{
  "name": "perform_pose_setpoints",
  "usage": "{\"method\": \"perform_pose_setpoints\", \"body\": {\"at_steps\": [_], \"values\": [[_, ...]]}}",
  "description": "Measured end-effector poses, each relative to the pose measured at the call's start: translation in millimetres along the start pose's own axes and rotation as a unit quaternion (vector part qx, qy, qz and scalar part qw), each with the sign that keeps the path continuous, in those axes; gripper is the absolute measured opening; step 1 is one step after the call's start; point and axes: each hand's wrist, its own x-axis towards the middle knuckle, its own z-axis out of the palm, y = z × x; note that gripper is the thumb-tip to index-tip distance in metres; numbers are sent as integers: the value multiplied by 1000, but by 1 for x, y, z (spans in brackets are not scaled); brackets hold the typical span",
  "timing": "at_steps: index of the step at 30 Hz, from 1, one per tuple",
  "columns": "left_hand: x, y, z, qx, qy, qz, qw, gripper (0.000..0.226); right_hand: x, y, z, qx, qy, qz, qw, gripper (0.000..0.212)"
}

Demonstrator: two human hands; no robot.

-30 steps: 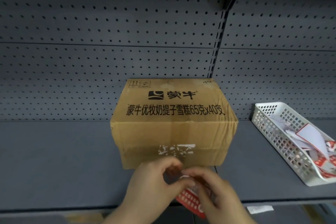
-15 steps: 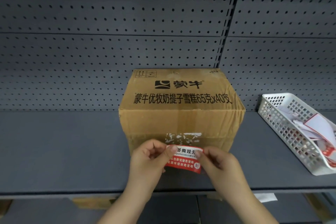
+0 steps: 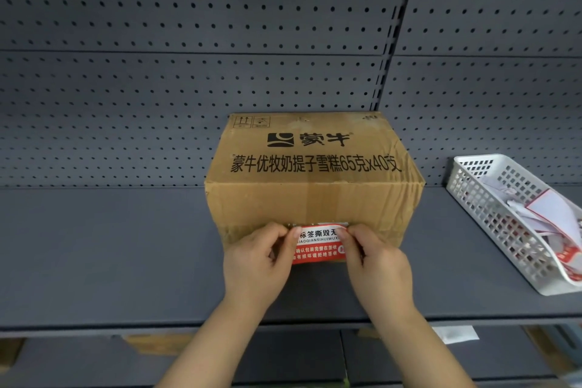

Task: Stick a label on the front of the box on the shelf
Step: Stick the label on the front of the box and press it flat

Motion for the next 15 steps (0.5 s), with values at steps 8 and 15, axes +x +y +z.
{"method": "perform_pose_setpoints", "body": {"at_steps": [8,15], "values": [[3,2,5,21,23,-17,999,38,3,1,6,-16,17,-13,1000,35],[3,3,5,25,20,-24,999,36,3,2,7,-23,13,-20,999,35]]}}
